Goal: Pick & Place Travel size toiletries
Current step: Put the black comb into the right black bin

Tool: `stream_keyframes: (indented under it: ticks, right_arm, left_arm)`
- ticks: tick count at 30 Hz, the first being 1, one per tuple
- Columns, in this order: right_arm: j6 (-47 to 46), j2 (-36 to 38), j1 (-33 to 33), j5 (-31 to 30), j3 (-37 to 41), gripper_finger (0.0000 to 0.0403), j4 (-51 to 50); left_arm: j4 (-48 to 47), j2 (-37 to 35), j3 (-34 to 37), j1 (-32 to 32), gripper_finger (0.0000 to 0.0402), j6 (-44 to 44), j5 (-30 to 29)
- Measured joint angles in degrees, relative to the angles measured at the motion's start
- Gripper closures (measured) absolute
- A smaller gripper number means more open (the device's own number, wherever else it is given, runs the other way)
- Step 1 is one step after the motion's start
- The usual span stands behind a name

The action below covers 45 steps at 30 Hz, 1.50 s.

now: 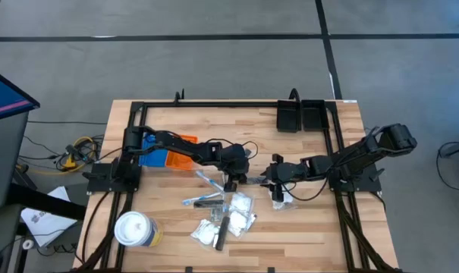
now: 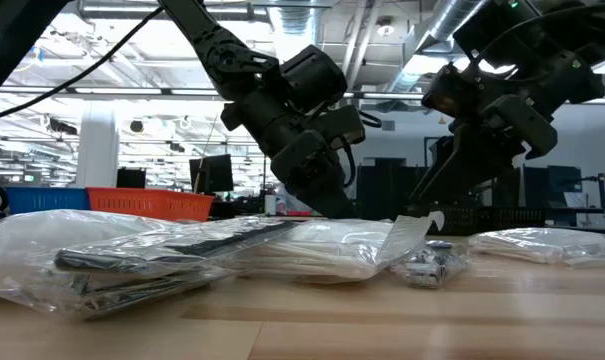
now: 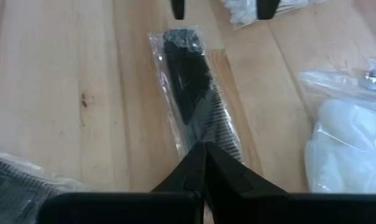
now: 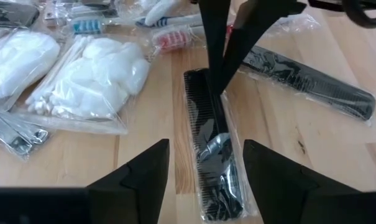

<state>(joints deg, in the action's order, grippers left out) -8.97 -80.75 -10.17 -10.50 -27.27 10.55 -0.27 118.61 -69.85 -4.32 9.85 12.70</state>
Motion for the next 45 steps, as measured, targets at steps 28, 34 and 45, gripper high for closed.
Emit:
stream_keyframes:
  ticks: [28,34,45]
  right_arm:
    - [-0.48,0.0,0.0,0.07,0.0,0.0211,-0.46]
    - [-0.5,0.0,0.0,0.07,0.0,0.0206,-0.44]
    - [-0.09,-0.04,0.0,0.04,0.0,0.0204,-0.78]
  left_arm:
    - [-0.94,0.04,0.29,0.15,0.0401,-0.22,-2.18]
    - [-0.66,0.55,0.19,0.15,0.0401,-0.27,-2.08]
    - [-0.8,2.43,0.01,-1.77,0.0401,-2.65,-0.52]
